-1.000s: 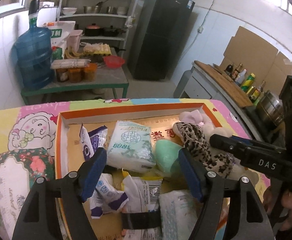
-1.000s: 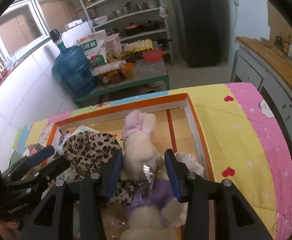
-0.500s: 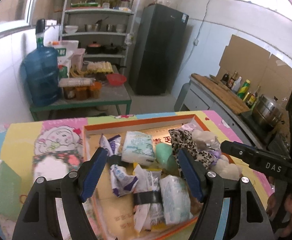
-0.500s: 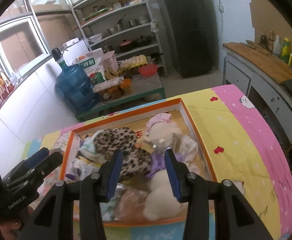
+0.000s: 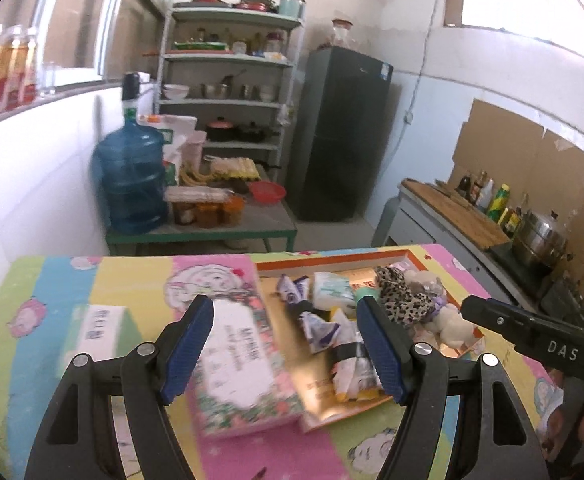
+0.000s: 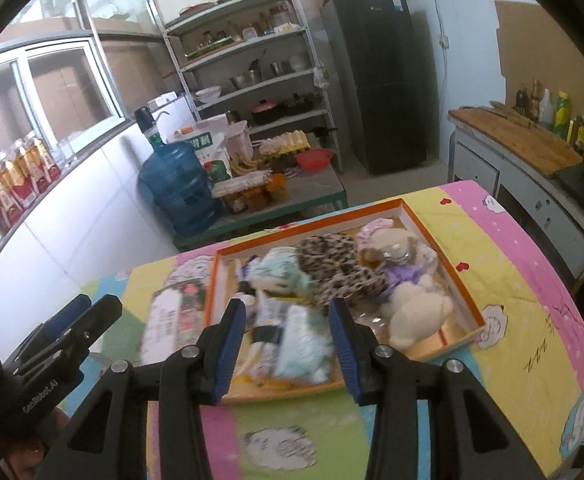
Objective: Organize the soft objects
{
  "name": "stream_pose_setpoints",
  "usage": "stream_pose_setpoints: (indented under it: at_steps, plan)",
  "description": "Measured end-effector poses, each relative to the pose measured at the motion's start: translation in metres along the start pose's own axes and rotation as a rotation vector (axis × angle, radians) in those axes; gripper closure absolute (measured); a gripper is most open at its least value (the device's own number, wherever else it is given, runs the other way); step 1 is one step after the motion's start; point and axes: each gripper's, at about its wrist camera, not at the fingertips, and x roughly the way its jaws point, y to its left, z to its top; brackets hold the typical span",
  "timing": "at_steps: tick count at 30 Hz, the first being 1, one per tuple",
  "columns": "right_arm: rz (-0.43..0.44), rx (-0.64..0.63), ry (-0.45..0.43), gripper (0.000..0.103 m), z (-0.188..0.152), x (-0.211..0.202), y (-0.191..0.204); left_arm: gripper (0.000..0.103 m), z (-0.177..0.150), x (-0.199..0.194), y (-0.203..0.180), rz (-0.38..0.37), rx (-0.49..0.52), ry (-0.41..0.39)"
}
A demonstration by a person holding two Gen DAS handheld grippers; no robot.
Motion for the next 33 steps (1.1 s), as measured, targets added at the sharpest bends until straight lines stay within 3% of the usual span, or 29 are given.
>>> stream_pose_setpoints:
  at_steps: [8, 24, 33]
  plan:
    - [-0.065, -0.028, -0.089, 0.06, -0.028, -0.049, 0.056, 0.028, -0.002, -0.068, 0.027, 0.078, 0.045, -0.024]
    - [-0.144, -0.009, -0.223, 0.058, -0.079, -0.136, 0.123, 0.028, -0.01, -0.155, 0.052, 0.042, 0.045, -0.065]
    - [-0.18, -0.092, -0.287, 0.058, -0.094, -0.165, 0.151, 0.028, -0.016, -0.182, 0.057, 0.015, 0.063, -0.09]
